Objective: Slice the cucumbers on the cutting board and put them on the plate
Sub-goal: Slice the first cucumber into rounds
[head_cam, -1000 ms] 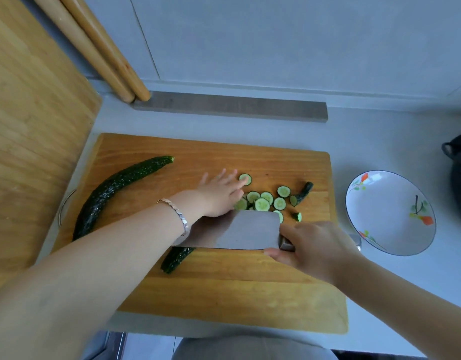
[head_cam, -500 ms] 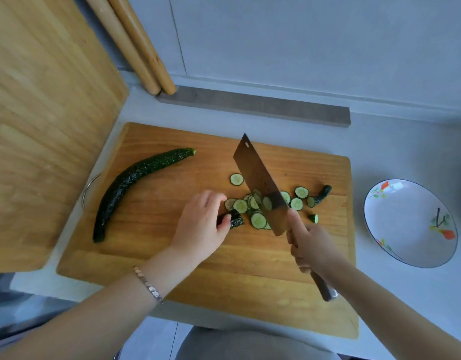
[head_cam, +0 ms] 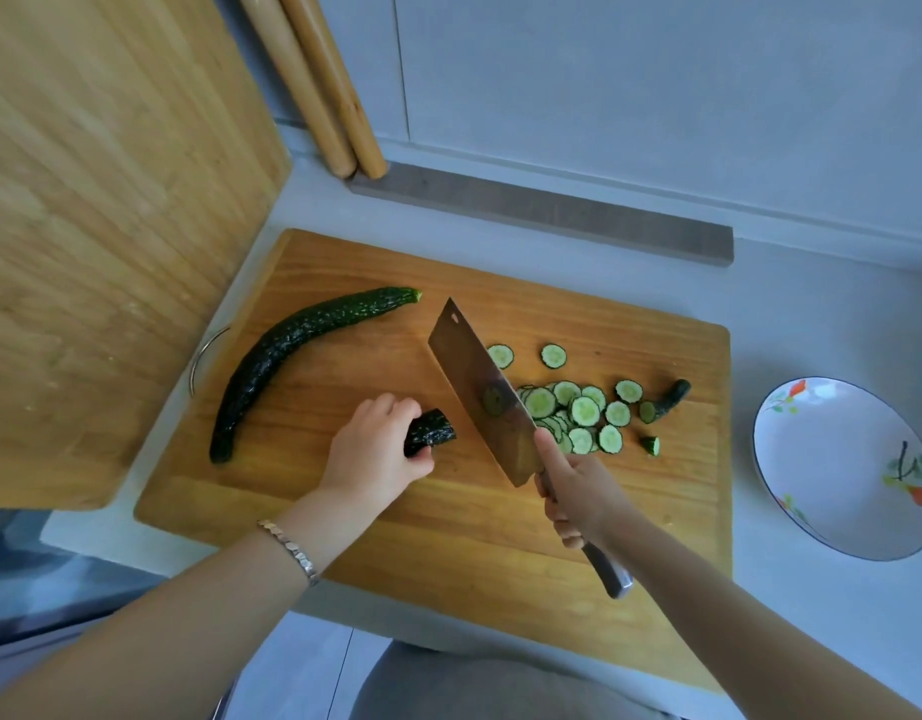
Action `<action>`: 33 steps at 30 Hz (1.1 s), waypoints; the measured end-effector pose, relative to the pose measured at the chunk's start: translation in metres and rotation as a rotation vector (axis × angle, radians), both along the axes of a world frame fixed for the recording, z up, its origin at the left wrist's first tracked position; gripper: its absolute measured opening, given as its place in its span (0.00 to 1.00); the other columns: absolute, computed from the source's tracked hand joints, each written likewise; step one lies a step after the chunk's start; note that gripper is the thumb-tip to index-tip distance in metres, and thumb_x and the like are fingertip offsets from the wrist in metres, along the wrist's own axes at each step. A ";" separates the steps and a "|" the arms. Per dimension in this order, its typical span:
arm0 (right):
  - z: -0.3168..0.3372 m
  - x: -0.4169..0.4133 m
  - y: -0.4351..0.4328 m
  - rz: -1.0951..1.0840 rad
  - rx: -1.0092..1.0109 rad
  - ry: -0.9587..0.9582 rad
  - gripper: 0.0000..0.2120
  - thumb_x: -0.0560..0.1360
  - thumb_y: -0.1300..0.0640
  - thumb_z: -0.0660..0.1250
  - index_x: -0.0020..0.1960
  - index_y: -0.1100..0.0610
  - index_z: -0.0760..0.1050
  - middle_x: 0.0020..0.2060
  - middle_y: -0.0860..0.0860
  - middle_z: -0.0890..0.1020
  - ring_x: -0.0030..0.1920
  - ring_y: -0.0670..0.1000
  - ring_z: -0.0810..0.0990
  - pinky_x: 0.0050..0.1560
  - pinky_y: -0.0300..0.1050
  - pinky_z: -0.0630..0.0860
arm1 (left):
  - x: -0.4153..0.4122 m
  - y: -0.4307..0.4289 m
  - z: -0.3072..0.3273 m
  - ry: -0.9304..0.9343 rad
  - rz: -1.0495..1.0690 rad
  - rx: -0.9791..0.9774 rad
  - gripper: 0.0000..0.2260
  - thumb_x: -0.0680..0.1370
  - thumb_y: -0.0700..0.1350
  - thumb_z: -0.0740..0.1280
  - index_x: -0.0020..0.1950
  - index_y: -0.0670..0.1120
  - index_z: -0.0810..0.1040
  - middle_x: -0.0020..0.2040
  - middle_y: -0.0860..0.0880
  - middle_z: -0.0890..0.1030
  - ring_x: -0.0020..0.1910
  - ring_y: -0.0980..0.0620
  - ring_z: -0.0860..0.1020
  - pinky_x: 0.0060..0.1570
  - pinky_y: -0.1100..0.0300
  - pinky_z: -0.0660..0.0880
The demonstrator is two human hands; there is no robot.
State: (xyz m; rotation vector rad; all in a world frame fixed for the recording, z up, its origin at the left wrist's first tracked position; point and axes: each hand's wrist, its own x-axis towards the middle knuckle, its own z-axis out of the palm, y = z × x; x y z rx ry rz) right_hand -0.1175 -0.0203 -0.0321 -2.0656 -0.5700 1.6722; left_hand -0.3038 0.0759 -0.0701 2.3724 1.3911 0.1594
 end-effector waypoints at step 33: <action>0.025 0.020 -0.015 -0.078 0.030 -0.195 0.28 0.76 0.35 0.51 0.31 0.57 0.64 0.19 0.47 0.64 0.18 0.47 0.61 0.22 0.36 0.60 | 0.066 -0.030 -0.026 -0.335 -0.023 -0.010 0.13 0.65 0.40 0.76 0.47 0.41 0.81 0.44 0.44 0.79 0.43 0.43 0.73 0.37 0.49 0.75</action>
